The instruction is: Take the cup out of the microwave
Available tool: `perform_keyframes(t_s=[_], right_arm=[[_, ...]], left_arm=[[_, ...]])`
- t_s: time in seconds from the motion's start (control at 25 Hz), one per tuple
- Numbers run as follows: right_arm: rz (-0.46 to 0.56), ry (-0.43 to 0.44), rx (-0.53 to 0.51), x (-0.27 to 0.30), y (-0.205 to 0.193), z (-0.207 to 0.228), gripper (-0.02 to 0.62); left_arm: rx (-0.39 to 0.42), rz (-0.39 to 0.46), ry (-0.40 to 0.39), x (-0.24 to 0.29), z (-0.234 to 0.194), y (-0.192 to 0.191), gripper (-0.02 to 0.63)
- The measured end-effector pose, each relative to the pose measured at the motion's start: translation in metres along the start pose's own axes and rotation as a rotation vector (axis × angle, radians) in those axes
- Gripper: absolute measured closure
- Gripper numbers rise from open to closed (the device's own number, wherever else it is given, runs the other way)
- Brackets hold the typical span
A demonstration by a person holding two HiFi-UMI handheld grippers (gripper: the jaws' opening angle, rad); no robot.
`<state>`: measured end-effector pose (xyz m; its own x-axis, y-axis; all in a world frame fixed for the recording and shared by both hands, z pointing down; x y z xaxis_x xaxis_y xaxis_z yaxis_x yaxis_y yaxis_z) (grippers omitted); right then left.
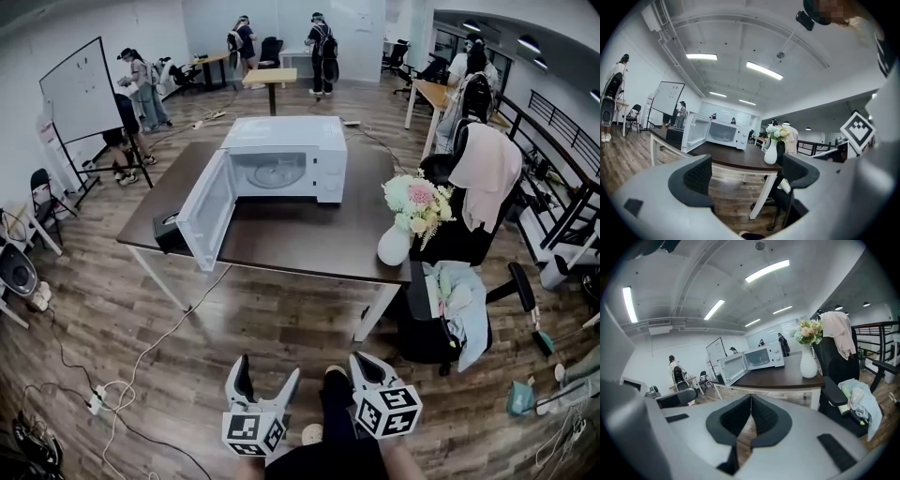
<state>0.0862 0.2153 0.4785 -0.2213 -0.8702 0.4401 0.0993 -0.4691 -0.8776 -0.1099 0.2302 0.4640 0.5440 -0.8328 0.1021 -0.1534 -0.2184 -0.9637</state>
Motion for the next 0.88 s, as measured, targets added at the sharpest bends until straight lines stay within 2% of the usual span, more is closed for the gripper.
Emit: perform_keyframes(t_s=[0.36,0.88], right_arm=[[-0.013,0.027,-0.05,0.035,0.014,-0.002,0.601],[-0.04,0.031,-0.051,0.112,0.05,0.021,0.601]], left_arm=[[0.016,-0.02,0.03,0.028,-0.02,0.004,0.161],[0.019,-0.069,0.02,0.119,-0.055,0.014,0.163]])
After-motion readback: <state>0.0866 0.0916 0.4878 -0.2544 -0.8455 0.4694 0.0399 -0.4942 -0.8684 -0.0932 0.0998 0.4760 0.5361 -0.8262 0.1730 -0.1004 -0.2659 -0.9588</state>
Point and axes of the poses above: the fingertips, and each gripper's own axes: x forward along the fingers, z to its right, y out of its top, the point moved 4 cm from there along -x, backward along the fingers, and after that the axes turned 12 degrees about -y, right-handed, at the moved point
